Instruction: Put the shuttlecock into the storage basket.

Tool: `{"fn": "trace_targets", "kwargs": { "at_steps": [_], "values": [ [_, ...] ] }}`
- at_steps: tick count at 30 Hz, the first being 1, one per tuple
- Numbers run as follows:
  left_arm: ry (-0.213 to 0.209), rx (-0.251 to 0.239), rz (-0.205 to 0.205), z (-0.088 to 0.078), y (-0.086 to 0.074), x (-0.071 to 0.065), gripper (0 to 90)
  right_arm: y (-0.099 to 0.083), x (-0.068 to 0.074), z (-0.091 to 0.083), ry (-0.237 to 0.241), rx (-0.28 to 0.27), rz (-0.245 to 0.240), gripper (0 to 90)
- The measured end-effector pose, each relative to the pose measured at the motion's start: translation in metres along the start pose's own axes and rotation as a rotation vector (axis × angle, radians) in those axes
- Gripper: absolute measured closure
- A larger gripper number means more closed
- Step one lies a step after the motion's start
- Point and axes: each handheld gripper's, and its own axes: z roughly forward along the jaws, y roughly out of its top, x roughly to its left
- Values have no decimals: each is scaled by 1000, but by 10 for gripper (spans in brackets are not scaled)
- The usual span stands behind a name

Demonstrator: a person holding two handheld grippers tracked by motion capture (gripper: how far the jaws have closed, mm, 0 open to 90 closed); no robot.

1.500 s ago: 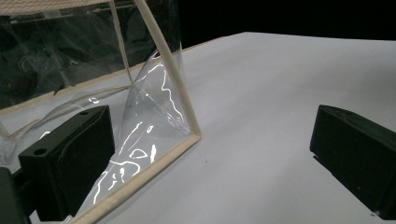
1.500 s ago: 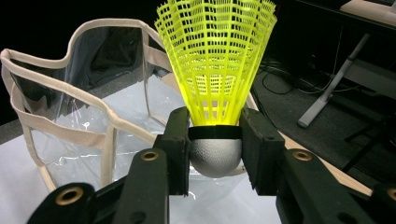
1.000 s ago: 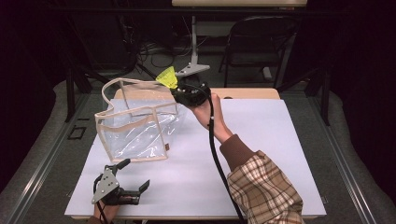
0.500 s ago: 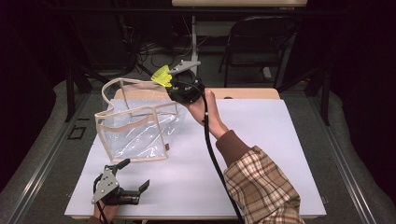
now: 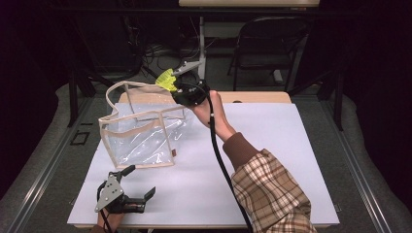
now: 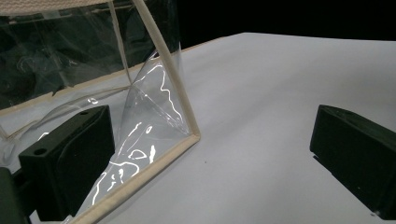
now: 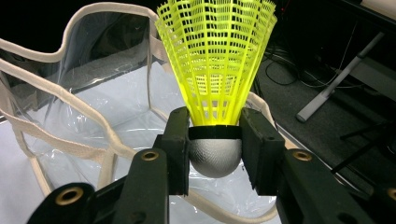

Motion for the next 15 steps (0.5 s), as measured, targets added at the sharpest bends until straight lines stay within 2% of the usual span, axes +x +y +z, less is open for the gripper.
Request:
{"fn": "trace_targets", "kwargs": {
  "at_steps": [15],
  "values": [
    [0,0,1,0,0,0,0,7,0,7,22,35,-7,654]
  ]
}}
